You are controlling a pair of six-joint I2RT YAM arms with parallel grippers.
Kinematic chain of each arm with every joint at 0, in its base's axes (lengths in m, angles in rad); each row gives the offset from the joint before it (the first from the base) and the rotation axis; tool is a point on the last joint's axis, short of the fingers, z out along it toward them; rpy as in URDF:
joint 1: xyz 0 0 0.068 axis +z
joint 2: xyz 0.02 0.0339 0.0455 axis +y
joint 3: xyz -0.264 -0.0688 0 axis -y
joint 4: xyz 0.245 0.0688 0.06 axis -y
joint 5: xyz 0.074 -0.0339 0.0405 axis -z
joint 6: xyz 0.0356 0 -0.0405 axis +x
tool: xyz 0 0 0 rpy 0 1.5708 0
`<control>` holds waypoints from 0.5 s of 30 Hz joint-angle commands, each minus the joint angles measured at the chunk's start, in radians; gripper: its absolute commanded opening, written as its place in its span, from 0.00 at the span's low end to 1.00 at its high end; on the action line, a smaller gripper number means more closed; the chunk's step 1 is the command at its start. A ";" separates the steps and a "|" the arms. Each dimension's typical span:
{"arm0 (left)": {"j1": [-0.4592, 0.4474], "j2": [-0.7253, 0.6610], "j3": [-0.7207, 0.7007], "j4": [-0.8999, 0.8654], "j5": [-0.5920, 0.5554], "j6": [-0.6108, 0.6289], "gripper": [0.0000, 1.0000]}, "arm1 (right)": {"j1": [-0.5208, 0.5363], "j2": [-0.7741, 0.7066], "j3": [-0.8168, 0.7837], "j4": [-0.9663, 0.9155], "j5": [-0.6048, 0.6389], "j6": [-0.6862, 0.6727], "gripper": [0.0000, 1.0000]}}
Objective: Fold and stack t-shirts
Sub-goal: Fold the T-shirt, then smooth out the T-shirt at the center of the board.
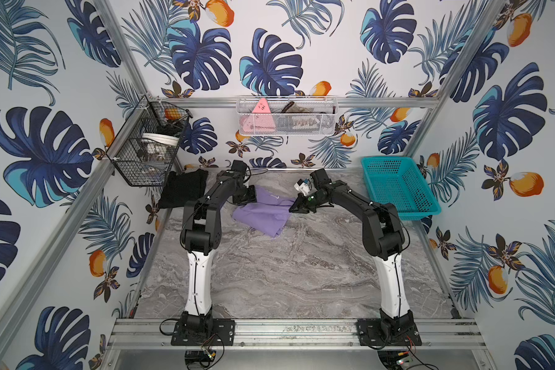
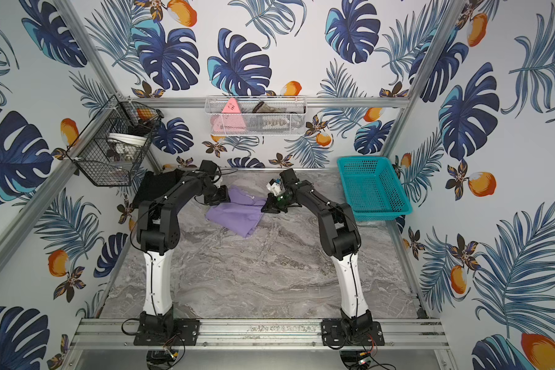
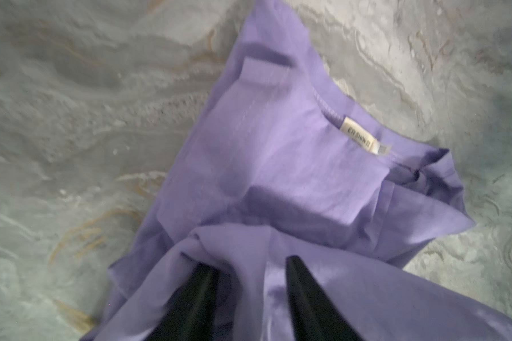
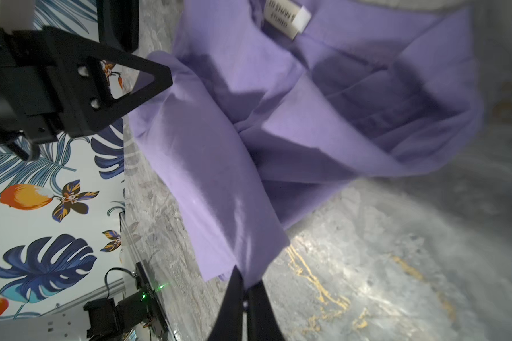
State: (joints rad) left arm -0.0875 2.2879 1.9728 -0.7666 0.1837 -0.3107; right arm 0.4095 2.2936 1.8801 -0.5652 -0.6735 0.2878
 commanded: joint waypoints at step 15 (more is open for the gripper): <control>0.095 -0.441 -0.375 0.001 -0.049 0.008 0.99 | 0.156 -0.156 -0.035 -0.044 0.189 -0.229 0.00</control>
State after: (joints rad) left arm 0.0055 1.8938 1.6501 -0.7776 0.1230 -0.2882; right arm 0.5217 2.1323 1.8469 -0.5770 -0.5083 0.0986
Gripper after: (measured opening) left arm 0.986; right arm 0.777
